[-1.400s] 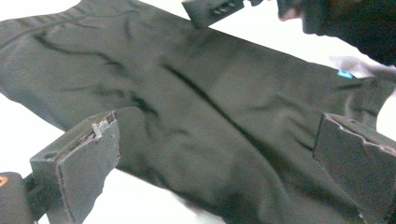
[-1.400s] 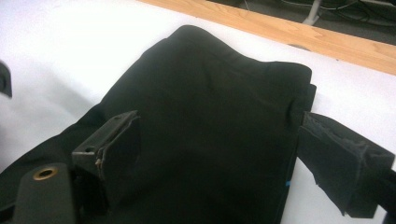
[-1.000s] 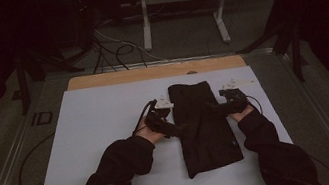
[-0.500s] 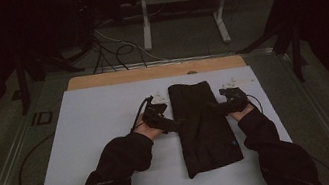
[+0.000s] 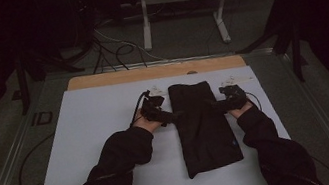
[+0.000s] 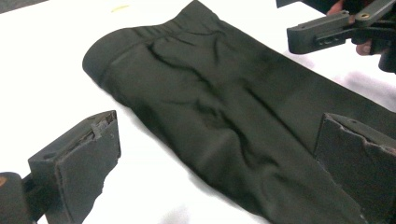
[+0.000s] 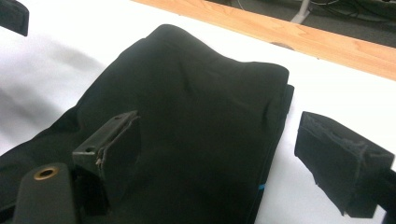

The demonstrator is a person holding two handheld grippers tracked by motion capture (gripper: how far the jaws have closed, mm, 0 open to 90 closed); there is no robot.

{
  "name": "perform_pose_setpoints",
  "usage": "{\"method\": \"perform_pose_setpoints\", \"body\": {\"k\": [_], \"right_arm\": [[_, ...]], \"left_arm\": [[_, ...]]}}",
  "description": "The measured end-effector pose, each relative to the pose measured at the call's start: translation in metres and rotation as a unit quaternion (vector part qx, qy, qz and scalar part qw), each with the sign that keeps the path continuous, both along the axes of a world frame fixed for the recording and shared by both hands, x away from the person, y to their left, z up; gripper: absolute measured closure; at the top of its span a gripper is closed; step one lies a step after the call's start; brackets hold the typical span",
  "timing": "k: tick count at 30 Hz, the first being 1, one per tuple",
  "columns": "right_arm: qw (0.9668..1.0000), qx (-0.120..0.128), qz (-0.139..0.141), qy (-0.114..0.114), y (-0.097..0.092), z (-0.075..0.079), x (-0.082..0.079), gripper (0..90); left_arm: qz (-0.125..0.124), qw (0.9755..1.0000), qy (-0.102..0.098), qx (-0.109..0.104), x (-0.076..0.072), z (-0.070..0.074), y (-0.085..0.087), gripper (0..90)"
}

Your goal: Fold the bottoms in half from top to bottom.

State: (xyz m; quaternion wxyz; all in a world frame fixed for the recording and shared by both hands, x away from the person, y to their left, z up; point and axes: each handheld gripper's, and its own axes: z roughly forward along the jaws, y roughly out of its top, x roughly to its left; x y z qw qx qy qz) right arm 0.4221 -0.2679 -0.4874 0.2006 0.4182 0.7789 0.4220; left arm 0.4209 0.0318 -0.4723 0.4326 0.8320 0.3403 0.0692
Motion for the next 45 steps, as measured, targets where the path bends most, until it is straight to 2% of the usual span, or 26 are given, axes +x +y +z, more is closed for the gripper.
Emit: {"method": "perform_pose_setpoints", "body": {"k": [4, 9, 19, 32, 34, 38, 40, 45], "right_arm": [[1.0000, 0.001, -0.004, 0.003, 0.001, 0.000, 0.005, 14.5], [0.9999, -0.002, -0.010, 0.009, 0.002, 0.000, 0.012, 14.4], [0.9997, -0.002, -0.012, 0.021, 0.004, -0.001, 0.024, 14.6], [0.9992, -0.002, -0.012, 0.038, 0.009, -0.010, 0.036, 14.7], [0.9991, -0.005, -0.013, 0.039, 0.009, -0.012, 0.038, 14.7], [0.9990, -0.009, -0.015, 0.042, 0.010, -0.013, 0.042, 14.7], [0.9989, -0.005, -0.017, 0.043, 0.011, -0.015, 0.043, 14.6], [0.9986, -0.010, -0.021, 0.047, 0.011, -0.018, 0.047, 14.5]], "left_arm": [[0.009, 0.9999, 0.009, -0.006, 0.005, -0.004, 0.002, 1.5], [0.018, 0.9997, 0.018, 0.002, 0.010, -0.009, 0.000, 1.5], [0.034, 0.9987, 0.038, -0.003, 0.021, -0.017, -0.003, 1.5], [0.050, 0.9974, 0.052, -0.011, 0.035, -0.022, -0.008, 1.5], [0.052, 0.9968, 0.060, -0.011, 0.038, -0.024, -0.008, 1.5], [0.059, 0.9967, 0.057, -0.006, 0.043, -0.025, -0.010, 1.5], [0.058, 0.9972, 0.046, -0.010, 0.044, -0.025, -0.011, 1.5], [0.061, 0.9966, 0.051, -0.022, 0.050, -0.026, -0.013, 1.6]]}}
